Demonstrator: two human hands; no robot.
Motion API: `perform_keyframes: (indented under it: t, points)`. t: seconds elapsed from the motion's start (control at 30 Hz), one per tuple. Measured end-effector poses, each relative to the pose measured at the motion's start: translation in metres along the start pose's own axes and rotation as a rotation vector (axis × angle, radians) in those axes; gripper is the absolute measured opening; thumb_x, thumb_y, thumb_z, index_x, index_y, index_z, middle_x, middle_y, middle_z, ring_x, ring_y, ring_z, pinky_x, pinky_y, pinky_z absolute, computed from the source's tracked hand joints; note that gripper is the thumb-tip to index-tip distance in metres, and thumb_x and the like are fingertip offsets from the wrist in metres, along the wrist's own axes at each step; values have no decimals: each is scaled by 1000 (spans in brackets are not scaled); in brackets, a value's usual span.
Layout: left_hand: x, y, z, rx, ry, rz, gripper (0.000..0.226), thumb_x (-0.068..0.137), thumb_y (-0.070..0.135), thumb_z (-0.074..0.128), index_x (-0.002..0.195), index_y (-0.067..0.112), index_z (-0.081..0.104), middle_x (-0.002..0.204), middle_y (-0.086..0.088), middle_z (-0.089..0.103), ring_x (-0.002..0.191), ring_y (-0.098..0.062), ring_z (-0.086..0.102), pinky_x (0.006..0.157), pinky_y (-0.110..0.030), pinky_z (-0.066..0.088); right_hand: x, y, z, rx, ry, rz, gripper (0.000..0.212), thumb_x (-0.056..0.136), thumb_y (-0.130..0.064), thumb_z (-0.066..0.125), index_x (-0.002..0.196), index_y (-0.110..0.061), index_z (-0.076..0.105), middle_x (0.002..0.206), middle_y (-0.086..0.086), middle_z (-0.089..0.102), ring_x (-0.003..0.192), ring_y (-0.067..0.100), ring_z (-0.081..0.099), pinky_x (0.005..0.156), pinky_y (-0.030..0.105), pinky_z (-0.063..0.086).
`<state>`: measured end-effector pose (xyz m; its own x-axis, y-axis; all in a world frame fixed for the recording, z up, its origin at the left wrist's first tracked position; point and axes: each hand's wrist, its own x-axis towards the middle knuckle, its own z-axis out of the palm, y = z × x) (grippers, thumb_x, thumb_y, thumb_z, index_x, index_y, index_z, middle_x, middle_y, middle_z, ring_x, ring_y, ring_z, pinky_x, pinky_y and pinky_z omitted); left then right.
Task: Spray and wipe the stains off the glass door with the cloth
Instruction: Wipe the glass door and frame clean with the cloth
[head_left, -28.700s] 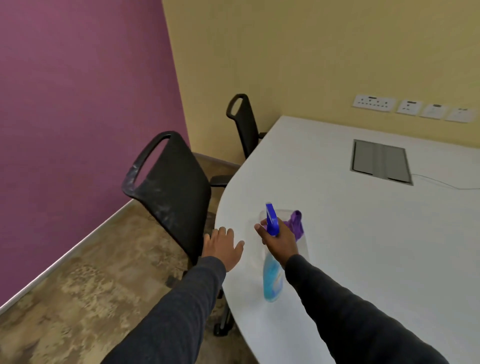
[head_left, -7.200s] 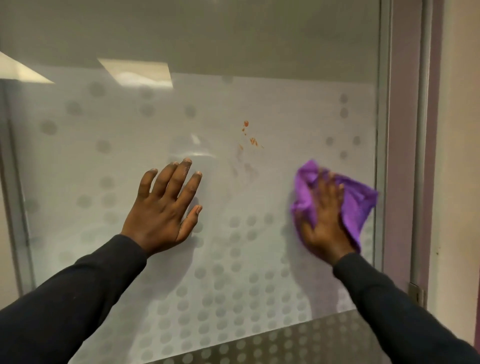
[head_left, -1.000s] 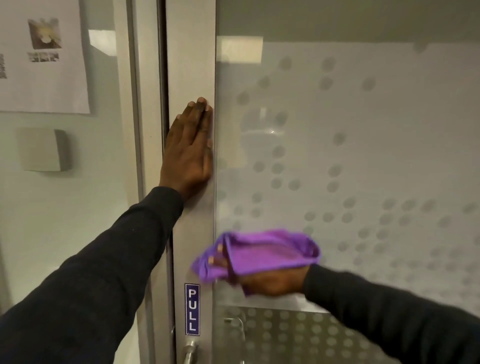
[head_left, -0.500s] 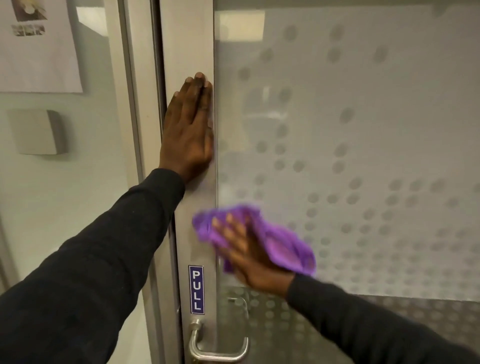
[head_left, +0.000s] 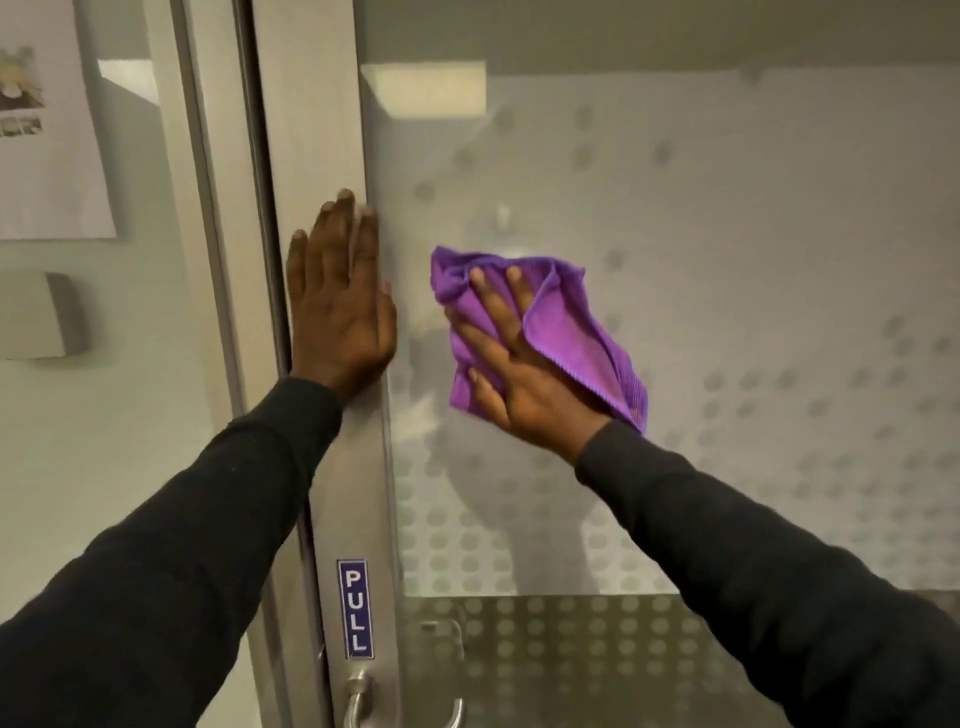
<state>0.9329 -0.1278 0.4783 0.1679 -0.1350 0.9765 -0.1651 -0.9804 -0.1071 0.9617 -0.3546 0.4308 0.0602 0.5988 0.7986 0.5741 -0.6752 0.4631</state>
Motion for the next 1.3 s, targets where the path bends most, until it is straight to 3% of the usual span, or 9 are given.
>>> perform_keyframes:
  t: [0.1,0.23,0.37,0.4,0.57,0.7,0.83,1.03,1.3]
  points:
    - [7,36,3,-8,6,93,67,96,28,44,156,8,21,164,-18,16,152,-30,12,123,-50,9,22,31,-22,-93,68,49,60,106,-40,43,158,-11,33,166,22,21,153,47,9,126,54,-1]
    - [23,69,12,-9,-12,102,69,95,34,45,156,10,22,164,-16,16,152,-30,13,123,-50,12,28,75,-50,-50,99,255,63,105,-46,39,161,-22,23,170,12,7,156,40,-3,126,54,-5]
    - [36,101,18,-23,3,163,68,95,36,42,155,9,24,163,-16,19,150,-31,16,122,-50,11,9,131,-84,-26,192,423,62,104,-39,45,160,-19,25,170,17,6,155,43,-4,122,30,-21]
    - [38,109,20,-23,11,181,68,95,35,42,155,8,25,163,-17,20,150,-32,17,122,-51,13,1,146,-91,-44,217,455,62,104,-37,46,159,-17,27,169,20,8,155,45,-2,122,30,-20]
    - [45,145,36,-1,0,254,68,96,38,39,155,7,26,163,-17,21,151,-32,18,121,-54,16,-59,213,-124,-216,280,652,62,101,-44,41,157,-19,35,167,18,17,154,44,10,126,42,-7]
    - [45,155,46,55,-33,272,71,96,45,35,156,8,22,164,-17,16,152,-33,14,121,-55,15,-110,265,-148,-321,202,802,68,99,-53,32,161,-27,22,170,12,13,156,39,10,124,57,8]
    - [46,156,45,59,-18,275,72,96,47,33,157,9,21,164,-17,15,152,-33,14,122,-54,14,-165,307,-173,-322,192,955,71,97,-55,24,162,-27,16,169,14,14,155,40,12,124,58,12]
    - [46,157,46,57,-24,266,73,97,49,32,157,11,18,165,-16,14,152,-33,13,122,-53,11,-242,307,-173,-276,229,1087,70,101,-54,22,162,-23,8,169,17,11,156,38,11,125,57,9]
    - [44,159,44,52,-53,253,73,97,49,33,158,12,14,165,-16,12,153,-32,9,123,-50,7,-329,238,-123,-196,231,1304,70,103,-58,21,162,-25,5,169,16,10,156,36,7,126,56,8]
